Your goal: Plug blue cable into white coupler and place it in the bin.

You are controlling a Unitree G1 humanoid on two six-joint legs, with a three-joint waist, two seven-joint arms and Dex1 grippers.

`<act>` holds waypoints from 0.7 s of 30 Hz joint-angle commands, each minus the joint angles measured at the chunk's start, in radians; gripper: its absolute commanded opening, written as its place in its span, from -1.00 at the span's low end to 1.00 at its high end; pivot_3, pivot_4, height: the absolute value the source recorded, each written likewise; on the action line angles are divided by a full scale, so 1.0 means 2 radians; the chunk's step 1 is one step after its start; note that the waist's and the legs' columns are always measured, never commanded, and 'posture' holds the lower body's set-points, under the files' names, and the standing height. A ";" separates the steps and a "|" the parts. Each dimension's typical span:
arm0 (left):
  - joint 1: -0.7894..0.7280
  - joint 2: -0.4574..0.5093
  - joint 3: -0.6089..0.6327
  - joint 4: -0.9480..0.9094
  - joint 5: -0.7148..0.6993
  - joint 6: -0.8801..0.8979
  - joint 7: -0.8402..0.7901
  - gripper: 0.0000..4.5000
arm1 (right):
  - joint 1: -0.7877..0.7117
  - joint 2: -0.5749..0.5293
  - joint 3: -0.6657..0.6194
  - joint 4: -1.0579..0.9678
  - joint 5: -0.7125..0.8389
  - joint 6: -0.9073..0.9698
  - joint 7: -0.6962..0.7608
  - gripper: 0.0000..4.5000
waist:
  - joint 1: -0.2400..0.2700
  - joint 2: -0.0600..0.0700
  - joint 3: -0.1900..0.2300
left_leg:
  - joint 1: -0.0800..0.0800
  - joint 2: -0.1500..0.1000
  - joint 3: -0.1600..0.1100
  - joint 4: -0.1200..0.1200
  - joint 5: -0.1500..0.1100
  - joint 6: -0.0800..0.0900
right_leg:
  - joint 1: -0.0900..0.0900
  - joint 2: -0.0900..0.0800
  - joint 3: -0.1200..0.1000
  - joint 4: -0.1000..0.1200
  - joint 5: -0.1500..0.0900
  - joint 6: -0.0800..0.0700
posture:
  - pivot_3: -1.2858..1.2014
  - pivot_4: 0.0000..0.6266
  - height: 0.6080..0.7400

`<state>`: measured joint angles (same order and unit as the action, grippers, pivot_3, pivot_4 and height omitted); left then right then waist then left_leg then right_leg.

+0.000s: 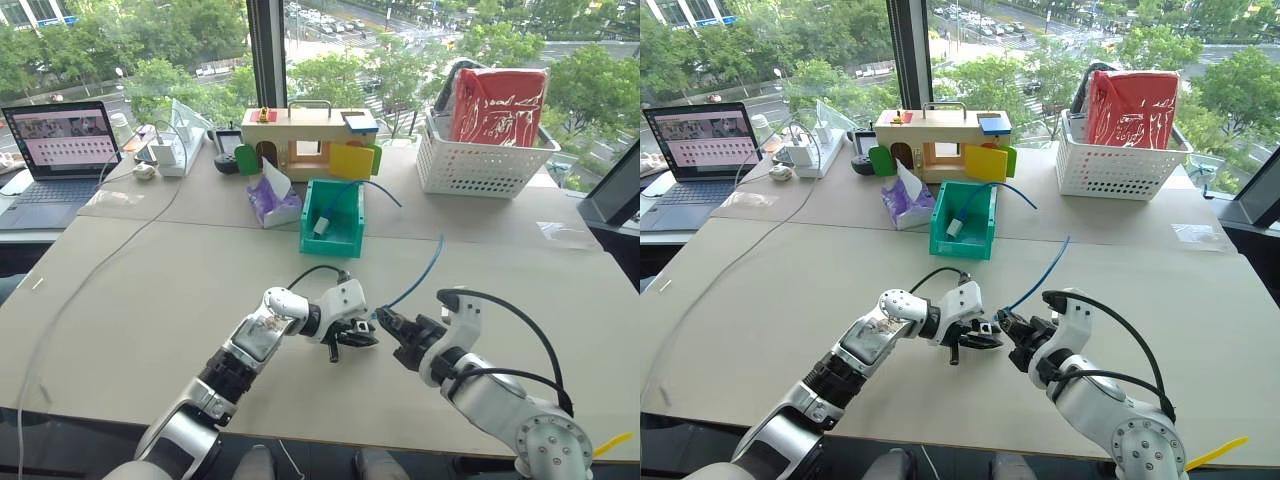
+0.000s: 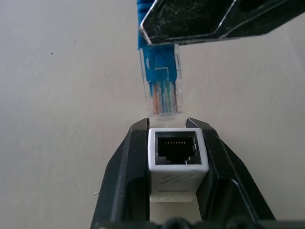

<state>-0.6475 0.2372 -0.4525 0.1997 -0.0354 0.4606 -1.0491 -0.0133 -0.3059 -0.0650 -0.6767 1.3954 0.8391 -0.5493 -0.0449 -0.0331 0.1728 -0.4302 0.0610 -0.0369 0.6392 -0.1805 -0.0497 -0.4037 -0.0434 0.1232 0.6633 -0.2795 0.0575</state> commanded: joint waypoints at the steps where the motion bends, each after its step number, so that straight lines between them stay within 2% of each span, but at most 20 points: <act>1: 0.002 0.002 -0.015 -0.003 0.007 0.021 0.002 -0.68 | 0.004 -0.002 0.003 -0.012 0.011 -0.014 -0.001 -1.00 | 0.000 0.000 0.000 | 0.000 0.000 0.000 0.000 0.000 0.000 | 0.000 0.000 0.000 0.000 0.000 0.000 | 0.03 -0.52 0.60; 10: 0.009 -0.001 -0.009 -0.031 -0.006 0.066 0.015 -0.68 | 0.012 -0.007 0.017 0.001 0.008 -0.008 0.008 -1.00 | -0.001 0.000 0.000 | 0.000 0.000 0.000 0.000 0.000 0.000 | 0.000 0.000 0.000 0.000 0.000 0.000 | 0.03 -0.52 0.60; 21: 0.013 -0.007 0.003 -0.045 -0.018 0.086 0.032 -0.68 | -0.013 -0.028 0.038 0.034 -0.038 0.007 0.030 -1.00 | -0.001 0.000 -0.001 | 0.000 0.000 0.000 0.000 0.000 0.000 | 0.000 0.000 0.000 0.000 0.000 0.000 | 0.03 -0.52 0.60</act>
<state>-0.6305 0.2285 -0.4387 0.1254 -0.0627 0.6125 -0.9926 -0.0345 -0.3530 -0.0086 -0.6324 1.3479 0.8372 -0.5003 -0.0467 -0.0330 0.1703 -0.4295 0.0611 -0.0369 0.6392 -0.1805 -0.0497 -0.4036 -0.0432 0.1233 0.6633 -0.2800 0.0582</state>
